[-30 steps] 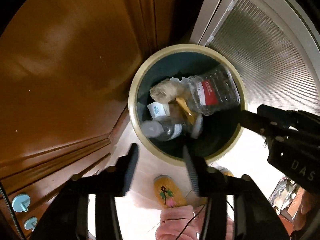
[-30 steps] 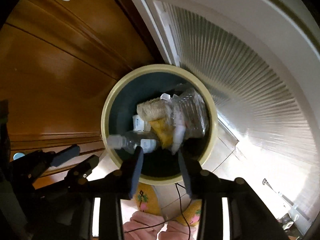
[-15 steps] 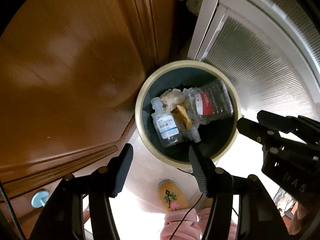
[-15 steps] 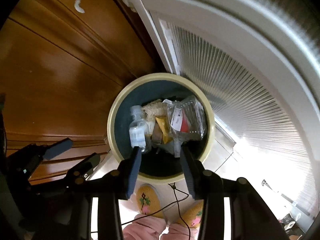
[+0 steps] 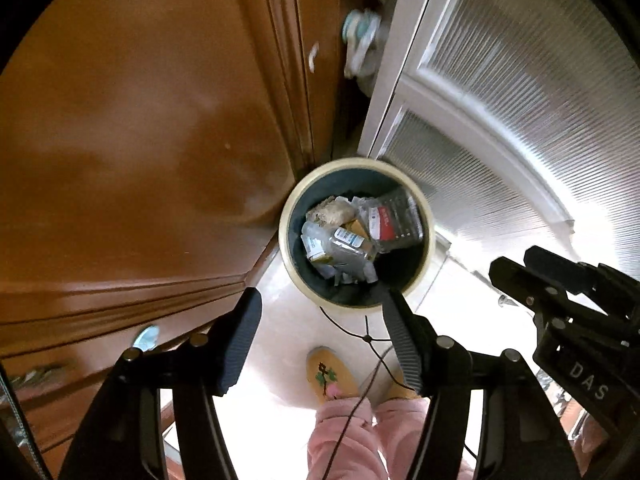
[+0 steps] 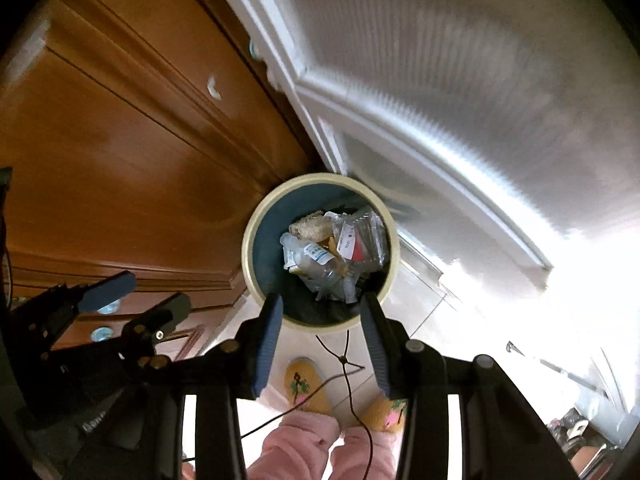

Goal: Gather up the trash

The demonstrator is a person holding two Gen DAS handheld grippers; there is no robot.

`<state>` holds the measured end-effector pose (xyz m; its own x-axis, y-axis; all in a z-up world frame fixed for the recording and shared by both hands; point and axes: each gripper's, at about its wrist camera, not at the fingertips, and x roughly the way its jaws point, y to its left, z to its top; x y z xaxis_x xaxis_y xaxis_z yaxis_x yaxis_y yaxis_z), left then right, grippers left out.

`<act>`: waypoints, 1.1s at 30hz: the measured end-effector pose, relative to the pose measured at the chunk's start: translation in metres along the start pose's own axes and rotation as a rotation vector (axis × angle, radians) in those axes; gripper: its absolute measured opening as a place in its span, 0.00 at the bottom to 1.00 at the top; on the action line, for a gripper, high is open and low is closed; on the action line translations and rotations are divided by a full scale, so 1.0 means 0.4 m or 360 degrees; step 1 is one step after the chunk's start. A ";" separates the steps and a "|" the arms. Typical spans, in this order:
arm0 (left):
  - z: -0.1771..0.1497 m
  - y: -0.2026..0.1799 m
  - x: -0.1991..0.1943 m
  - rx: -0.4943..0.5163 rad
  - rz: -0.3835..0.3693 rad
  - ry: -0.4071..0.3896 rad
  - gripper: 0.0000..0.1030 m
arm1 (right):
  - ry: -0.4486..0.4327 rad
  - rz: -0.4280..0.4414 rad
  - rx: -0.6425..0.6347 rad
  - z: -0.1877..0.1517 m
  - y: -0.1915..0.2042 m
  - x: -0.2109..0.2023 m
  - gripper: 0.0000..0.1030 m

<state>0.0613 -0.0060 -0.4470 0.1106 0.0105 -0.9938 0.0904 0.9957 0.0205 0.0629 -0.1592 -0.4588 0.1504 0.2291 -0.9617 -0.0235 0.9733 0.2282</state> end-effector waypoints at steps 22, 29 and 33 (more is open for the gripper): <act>0.026 -0.029 -0.747 -0.0062 -0.0036 -0.0440 0.60 | -0.0333 0.0067 -0.0081 0.013 0.089 -0.722 0.46; 0.040 -0.033 -0.963 -0.0080 -0.0010 -0.0641 0.60 | -0.0587 0.0020 -0.0094 0.025 0.111 -0.927 0.48; 0.042 -0.026 -1.068 -0.0086 -0.0024 -0.0728 0.61 | -0.0685 0.0020 -0.0102 0.043 0.126 -1.006 0.48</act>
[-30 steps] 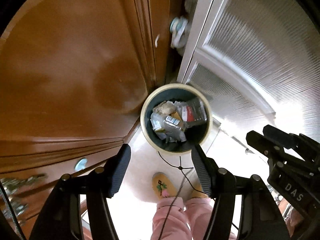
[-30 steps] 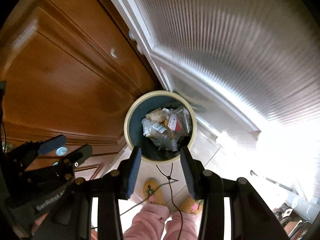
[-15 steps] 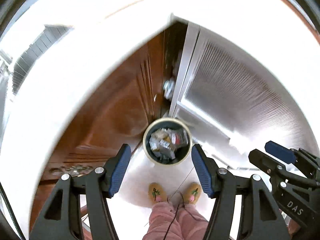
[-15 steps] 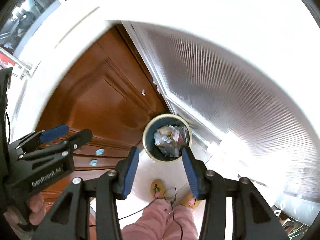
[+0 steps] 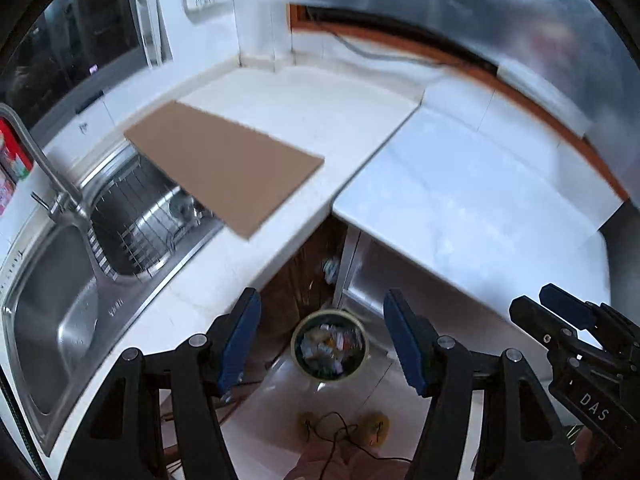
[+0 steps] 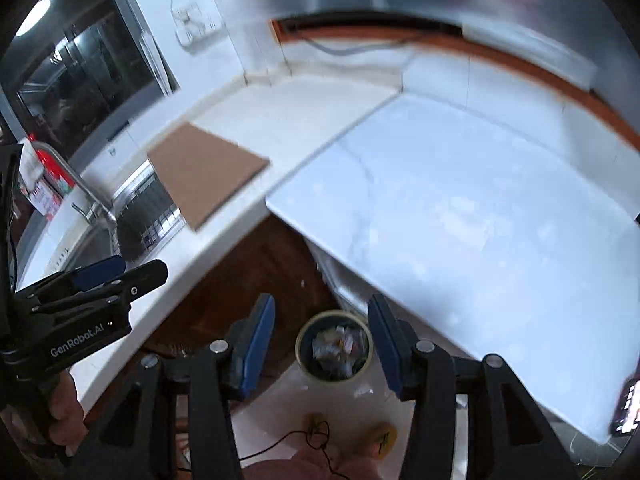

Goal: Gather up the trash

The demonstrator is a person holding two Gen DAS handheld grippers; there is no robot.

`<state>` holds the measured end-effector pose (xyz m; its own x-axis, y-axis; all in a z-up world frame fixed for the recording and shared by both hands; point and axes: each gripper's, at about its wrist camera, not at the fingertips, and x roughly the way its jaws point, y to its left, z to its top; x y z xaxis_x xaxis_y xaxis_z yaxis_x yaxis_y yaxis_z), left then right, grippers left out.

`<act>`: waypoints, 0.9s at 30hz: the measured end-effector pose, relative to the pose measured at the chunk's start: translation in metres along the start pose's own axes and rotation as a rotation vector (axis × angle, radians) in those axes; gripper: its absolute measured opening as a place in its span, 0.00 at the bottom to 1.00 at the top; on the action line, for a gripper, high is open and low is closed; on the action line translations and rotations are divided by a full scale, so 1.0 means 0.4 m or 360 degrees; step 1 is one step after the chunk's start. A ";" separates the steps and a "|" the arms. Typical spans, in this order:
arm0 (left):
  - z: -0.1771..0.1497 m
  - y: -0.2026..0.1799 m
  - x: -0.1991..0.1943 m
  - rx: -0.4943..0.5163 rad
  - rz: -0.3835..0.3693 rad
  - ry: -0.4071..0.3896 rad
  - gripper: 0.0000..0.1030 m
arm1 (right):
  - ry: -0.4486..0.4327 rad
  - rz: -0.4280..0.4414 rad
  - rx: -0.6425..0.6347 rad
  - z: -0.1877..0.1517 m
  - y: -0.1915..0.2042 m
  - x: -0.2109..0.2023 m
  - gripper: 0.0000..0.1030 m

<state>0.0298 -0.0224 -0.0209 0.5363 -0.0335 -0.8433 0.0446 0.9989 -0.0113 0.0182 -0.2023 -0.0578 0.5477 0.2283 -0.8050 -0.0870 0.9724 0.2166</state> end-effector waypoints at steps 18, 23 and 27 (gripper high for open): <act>0.083 -0.058 -0.207 0.0033 -0.0018 -0.0285 0.62 | -0.0240 0.0049 0.0010 0.095 0.059 -0.213 0.48; 0.079 -0.063 -0.234 0.0046 -0.0014 -0.0320 0.62 | -0.0269 0.0042 -0.0004 0.091 0.067 -0.233 0.48; 0.075 -0.062 -0.247 0.0054 -0.0022 -0.0329 0.62 | -0.0282 0.0043 -0.0013 0.086 0.077 -0.242 0.48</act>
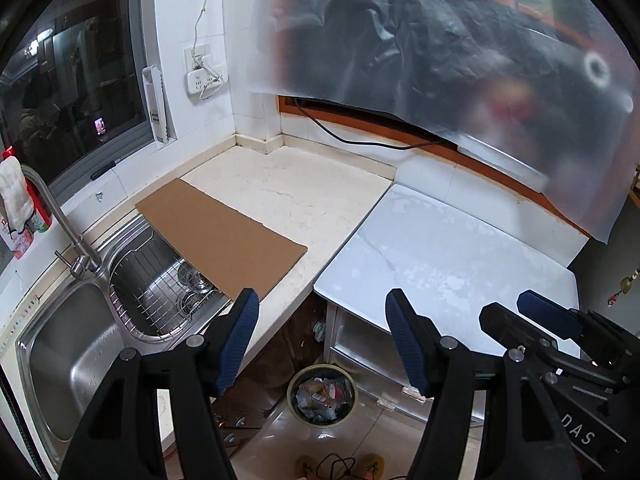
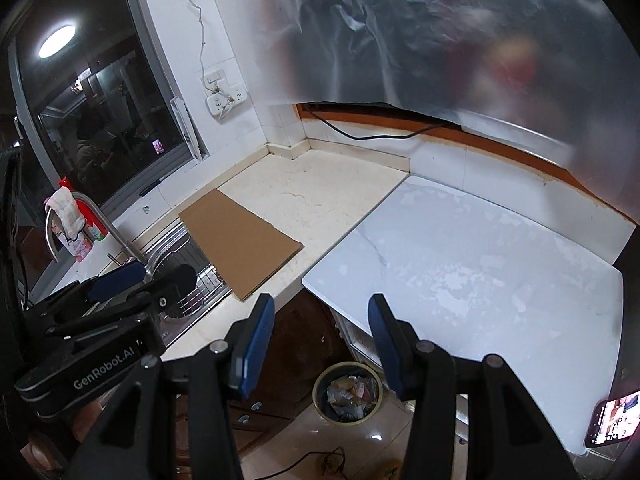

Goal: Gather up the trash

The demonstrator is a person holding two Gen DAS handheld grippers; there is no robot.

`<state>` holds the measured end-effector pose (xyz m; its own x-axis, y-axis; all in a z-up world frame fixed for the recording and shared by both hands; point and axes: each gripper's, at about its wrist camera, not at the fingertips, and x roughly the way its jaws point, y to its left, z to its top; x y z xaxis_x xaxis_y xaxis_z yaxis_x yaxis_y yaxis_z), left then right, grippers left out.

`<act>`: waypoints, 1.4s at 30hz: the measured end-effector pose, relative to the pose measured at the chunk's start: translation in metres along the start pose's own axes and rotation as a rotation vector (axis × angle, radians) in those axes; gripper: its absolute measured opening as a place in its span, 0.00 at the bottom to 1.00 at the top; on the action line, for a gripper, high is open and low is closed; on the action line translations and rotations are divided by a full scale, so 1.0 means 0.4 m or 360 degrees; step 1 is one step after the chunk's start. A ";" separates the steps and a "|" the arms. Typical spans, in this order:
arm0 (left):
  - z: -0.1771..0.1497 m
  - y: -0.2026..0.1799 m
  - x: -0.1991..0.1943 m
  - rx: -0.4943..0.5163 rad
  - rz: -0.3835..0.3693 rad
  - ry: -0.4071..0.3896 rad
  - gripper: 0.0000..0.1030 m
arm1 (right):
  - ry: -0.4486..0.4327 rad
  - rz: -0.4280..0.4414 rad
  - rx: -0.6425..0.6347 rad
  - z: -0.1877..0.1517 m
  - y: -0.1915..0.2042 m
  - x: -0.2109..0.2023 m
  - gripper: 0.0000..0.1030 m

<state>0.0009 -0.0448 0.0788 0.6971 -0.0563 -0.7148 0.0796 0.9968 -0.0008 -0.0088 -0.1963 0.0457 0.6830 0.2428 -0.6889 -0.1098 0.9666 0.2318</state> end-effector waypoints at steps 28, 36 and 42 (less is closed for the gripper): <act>0.019 -0.019 0.012 0.0060 0.0012 -0.0020 0.63 | -0.0039 -0.0027 0.0026 0.009 0.003 0.013 0.48; 0.028 -0.023 0.014 0.0073 0.0001 -0.0043 0.63 | -0.0065 -0.0039 0.0027 0.018 -0.008 0.009 0.48; 0.029 -0.023 0.017 0.0073 -0.0002 -0.0041 0.63 | -0.0067 -0.0037 0.0025 0.020 -0.011 0.009 0.48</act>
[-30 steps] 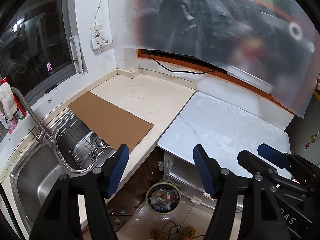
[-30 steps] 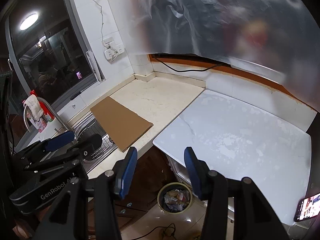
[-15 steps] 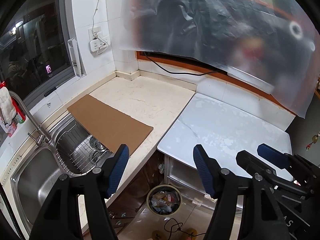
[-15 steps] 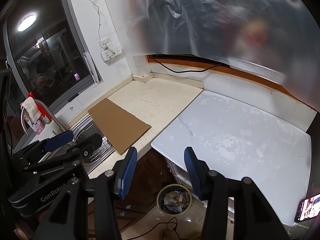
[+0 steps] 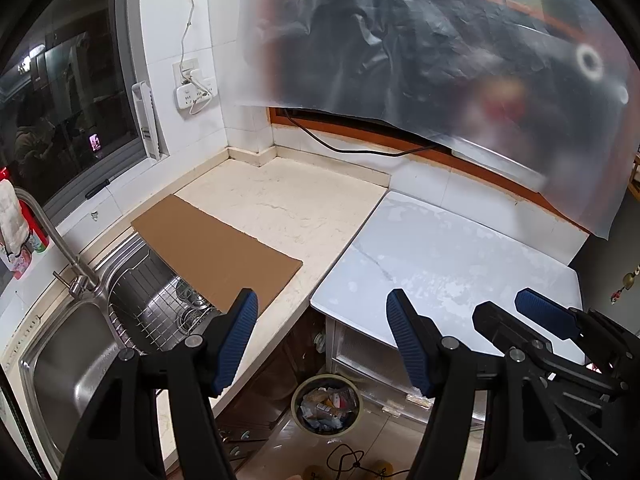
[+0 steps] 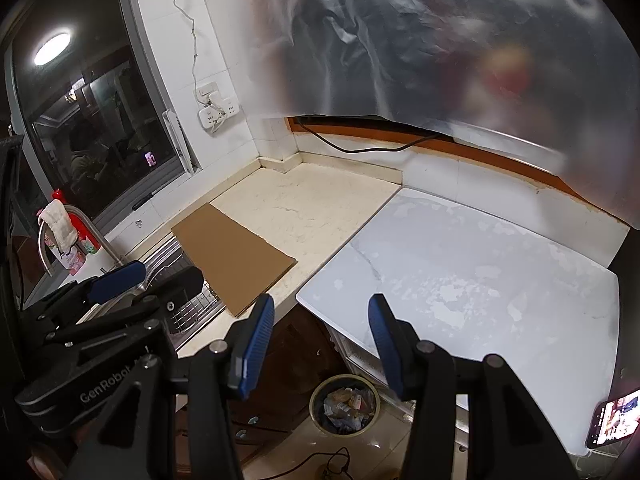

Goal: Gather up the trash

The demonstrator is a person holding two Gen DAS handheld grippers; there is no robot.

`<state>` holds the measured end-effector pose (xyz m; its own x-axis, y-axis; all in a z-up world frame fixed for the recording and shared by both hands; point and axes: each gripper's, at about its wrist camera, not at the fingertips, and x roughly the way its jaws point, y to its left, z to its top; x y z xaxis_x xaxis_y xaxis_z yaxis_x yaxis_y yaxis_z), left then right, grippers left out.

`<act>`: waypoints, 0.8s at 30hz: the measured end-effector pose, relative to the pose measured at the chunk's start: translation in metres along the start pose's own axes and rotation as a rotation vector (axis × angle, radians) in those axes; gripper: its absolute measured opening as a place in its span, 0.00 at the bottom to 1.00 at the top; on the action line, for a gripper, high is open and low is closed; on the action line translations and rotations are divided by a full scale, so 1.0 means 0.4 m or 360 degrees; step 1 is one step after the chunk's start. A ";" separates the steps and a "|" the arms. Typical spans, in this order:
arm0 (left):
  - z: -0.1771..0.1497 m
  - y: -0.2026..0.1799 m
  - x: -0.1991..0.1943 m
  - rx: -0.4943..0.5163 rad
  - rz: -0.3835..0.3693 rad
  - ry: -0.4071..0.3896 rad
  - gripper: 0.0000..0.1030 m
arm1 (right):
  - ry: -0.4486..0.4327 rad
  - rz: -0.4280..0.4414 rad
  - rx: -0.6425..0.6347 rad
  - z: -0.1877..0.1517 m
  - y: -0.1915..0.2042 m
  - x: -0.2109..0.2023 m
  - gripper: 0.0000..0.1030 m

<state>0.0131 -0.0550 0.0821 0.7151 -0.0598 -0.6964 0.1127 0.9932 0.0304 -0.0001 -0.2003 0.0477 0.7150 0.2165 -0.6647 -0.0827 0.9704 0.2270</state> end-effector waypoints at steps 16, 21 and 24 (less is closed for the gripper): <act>0.000 0.002 0.002 0.0005 0.0001 0.0003 0.63 | 0.0021 0.0009 0.0014 -0.001 -0.011 0.008 0.48; -0.003 0.002 0.004 0.0003 0.0026 0.0003 0.63 | 0.0021 0.0011 0.0013 0.000 -0.012 0.008 0.48; -0.010 0.005 0.007 -0.0002 0.0031 0.0008 0.63 | 0.0022 0.0011 0.0023 -0.001 -0.019 0.010 0.48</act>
<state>0.0126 -0.0528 0.0771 0.7135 -0.0402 -0.6995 0.0980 0.9943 0.0428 0.0029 -0.2067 0.0431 0.7046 0.2250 -0.6730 -0.0778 0.9672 0.2419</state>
